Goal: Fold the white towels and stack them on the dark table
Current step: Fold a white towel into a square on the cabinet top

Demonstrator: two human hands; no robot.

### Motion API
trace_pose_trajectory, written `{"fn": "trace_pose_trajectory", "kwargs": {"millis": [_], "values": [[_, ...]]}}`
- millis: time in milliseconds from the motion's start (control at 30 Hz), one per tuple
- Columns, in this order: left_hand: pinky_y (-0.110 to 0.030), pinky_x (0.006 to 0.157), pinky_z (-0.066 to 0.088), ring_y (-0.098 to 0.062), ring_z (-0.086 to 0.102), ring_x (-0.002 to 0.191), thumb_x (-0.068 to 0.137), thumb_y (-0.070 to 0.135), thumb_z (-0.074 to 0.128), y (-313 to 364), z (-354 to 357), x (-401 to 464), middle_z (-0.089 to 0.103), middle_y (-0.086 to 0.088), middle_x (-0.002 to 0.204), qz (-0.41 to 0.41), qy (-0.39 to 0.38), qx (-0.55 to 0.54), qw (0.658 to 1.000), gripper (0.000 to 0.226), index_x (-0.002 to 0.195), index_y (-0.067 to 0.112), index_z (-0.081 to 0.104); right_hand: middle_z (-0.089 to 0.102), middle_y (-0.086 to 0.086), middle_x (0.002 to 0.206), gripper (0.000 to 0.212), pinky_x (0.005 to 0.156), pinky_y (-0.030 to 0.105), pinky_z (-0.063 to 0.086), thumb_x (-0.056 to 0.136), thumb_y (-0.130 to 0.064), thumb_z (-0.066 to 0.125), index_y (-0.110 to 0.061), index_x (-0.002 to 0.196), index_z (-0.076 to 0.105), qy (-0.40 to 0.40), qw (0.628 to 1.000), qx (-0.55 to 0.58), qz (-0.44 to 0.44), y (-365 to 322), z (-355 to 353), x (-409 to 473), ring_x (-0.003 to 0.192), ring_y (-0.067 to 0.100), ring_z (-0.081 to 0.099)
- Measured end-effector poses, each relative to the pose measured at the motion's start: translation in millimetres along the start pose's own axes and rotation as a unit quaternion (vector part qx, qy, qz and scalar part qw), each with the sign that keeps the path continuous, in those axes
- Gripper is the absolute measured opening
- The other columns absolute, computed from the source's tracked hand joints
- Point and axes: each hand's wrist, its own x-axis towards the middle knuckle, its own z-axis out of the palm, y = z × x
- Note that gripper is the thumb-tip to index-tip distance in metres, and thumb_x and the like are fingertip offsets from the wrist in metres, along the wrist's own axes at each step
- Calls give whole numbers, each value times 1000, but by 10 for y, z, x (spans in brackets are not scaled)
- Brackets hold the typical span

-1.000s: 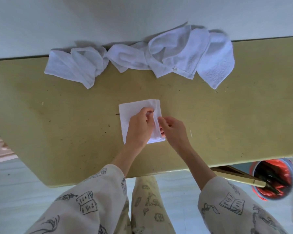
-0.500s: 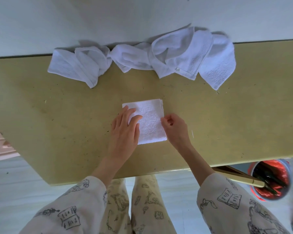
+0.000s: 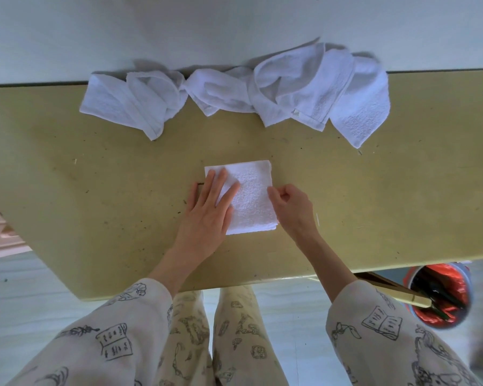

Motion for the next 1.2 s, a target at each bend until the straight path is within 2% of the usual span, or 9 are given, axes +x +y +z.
{"fn": "trace_pose_trajectory", "kwargs": {"millis": [233, 367, 600, 767, 900, 1000, 1067, 1133, 1200], "values": [[-46, 113, 11, -22, 7, 143, 95, 34, 29, -24, 1, -14, 16, -8, 155, 10, -13, 14, 1000, 50, 144, 21, 28, 58, -9, 76, 16, 70, 35, 53, 92, -27, 50, -14, 88, 58, 42, 999, -16, 9, 55, 19, -85, 76, 22, 63], [-46, 114, 9, -19, 2, 144, 93, 44, 30, -50, 21, -22, 10, -6, 156, 14, -22, 19, 999, 57, 145, 23, 20, 58, -13, 76, 8, 65, 27, 47, 89, -24, 56, -17, 85, 57, 31, 999, -21, 11, 94, 13, -115, 73, 25, 65], [-47, 114, 2, -21, -4, 144, 94, 48, 18, -112, 35, -26, 1, -7, 156, 39, -36, 22, 998, 60, 148, 22, 8, 65, -3, 83, 8, 75, 30, 54, 83, -14, 63, -15, 90, 60, -13, 999, -4, 30, 106, -68, -161, 71, 22, 66], [-46, 114, 7, -26, 6, 143, 96, 53, 11, -244, 53, -22, 10, -10, 155, 88, -29, 54, 994, 62, 147, 18, 13, 69, 0, 84, 14, 81, 33, 55, 79, -11, 68, -16, 91, 62, -30, 999, -7, 28, 113, -109, -179, 72, 19, 69], [-44, 114, 7, -27, 11, 142, 92, 58, 19, -308, 39, -11, 13, -11, 154, 112, -25, 74, 991, 68, 147, 17, 16, 70, -1, 88, 21, 82, 34, 55, 78, -12, 70, -19, 95, 61, -46, 998, 0, 31, 129, -148, -151, 77, 19, 68], [-45, 114, 5, -27, 8, 143, 89, 62, 22, -283, 32, -14, 11, -12, 155, 107, -31, 64, 992, 74, 147, 18, 13, 68, 0, 92, 26, 74, 20, 50, 81, -15, 69, -16, 106, 60, -52, 998, -31, 23, 155, -155, -166, 82, 14, 63], [-46, 114, 4, -28, 5, 143, 88, 67, 15, -268, 13, -17, 9, -12, 155, 102, -38, 56, 992, 77, 147, 19, 12, 63, 2, 98, 30, 79, 25, 47, 86, -19, 64, -12, 114, 58, 25, 992, -113, -60, 164, -109, -215, 92, 18, 60], [-49, 113, 5, -27, 3, 143, 88, 68, 14, -241, -19, -14, 9, -12, 155, 100, -36, 39, 994, 77, 147, 18, 15, 59, 9, 115, 35, 90, 38, 43, 90, -23, 53, -9, 122, 54, 114, 944, -227, -210, 158, -8, -237, 109, 27, 55], [-50, 113, 7, -27, 2, 143, 92, 58, 20, -196, -55, -2, 10, -12, 155, 94, -22, 18, 995, 67, 146, 17, 19, 50, 14, 135, 42, 102, 43, 34, 94, -26, 39, -8, 131, 46, 122, 891, -300, -318, 161, 152, -175, 129, 30, 42]]}}
